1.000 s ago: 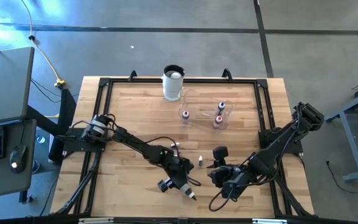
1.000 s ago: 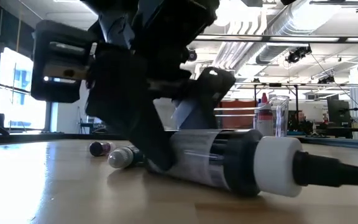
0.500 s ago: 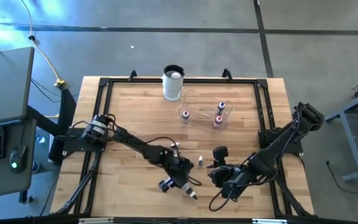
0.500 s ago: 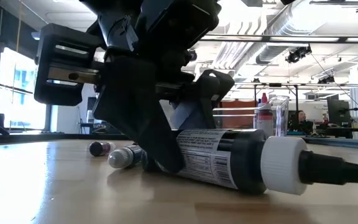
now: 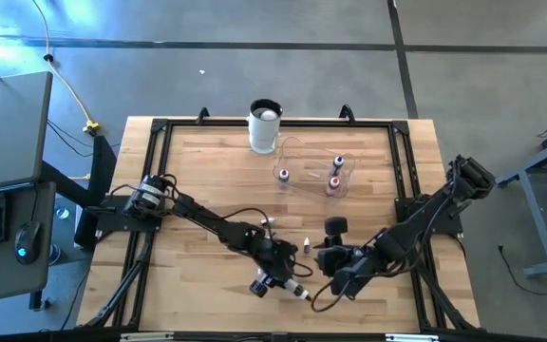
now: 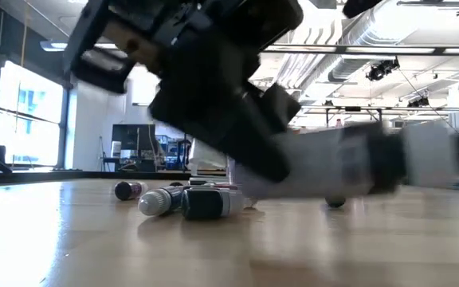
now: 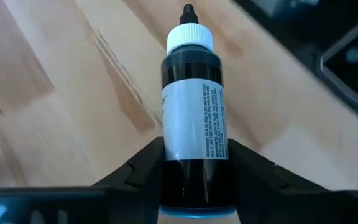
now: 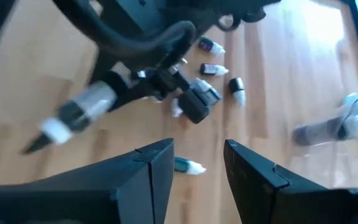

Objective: Pick & Place food coloring
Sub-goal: Put the large black food coloring bottle into the transparent container

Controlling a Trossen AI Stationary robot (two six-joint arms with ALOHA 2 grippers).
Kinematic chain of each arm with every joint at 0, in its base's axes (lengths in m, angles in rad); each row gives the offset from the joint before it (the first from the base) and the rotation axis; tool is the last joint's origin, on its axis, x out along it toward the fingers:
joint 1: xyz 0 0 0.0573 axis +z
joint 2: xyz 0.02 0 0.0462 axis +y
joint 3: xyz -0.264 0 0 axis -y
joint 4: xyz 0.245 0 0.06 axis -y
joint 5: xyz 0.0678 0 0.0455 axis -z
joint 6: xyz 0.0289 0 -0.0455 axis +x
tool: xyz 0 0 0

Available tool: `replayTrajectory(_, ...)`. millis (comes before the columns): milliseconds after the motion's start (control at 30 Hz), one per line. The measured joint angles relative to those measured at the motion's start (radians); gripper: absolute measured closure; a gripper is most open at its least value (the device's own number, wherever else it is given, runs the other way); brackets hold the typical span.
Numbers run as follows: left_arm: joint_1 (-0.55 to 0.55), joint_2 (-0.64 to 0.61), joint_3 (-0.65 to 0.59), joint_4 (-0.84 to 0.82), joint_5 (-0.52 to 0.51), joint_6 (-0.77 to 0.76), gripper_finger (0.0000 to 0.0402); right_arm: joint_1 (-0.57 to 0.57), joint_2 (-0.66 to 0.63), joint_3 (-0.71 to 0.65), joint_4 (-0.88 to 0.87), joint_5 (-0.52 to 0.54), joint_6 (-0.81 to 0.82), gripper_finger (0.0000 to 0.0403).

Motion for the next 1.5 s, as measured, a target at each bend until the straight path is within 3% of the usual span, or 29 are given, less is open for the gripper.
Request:
replayTrajectory(133, 0.000, 0.000, 0.000, 0.079, -0.045, -0.017, 0.0255, -0.039, 0.000, 0.000, 0.000, -0.009, 0.048, 0.0269)
replayTrajectory(267, 0.007, -0.001, 0.000, 0.210, -0.130, -0.010, 0.0255, -0.078, -0.017, 0.018, -0.062, -0.085, 0.066, 0.0269)
replayTrajectory(533, 0.072, -0.001, 0.001, 0.348, -0.191, -0.085, 0.0254, -0.047, -0.135, 0.208, -0.332, 0.046, 0.204, 0.0269)
replayTrajectory(700, 0.108, -0.008, 0.001, 0.492, -0.170, -0.094, 0.0254, 0.081, -0.227, 0.209, -0.338, 0.212, 0.261, 0.0269)
replayTrajectory(933, 0.152, -0.087, 0.002, 0.546, -0.162, -0.056, 0.0254, 0.299, -0.297, 0.060, -0.327, 0.573, 0.404, 0.0269)
replayTrajectory(1100, 0.169, -0.144, 0.002, 0.592, -0.173, -0.012, 0.0254, 0.368, -0.300, -0.124, -0.148, 0.771, 0.398, 0.0269)
replayTrajectory(1367, 0.171, -0.155, -0.001, 0.591, -0.206, -0.008, 0.0254, 0.398, -0.300, -0.370, 0.321, 0.978, 0.100, 0.0269)
replayTrajectory(1500, 0.171, -0.156, -0.001, 0.594, -0.220, -0.005, 0.0254, 0.398, -0.301, -0.410, 0.432, 1.009, 0.027, 0.0269)
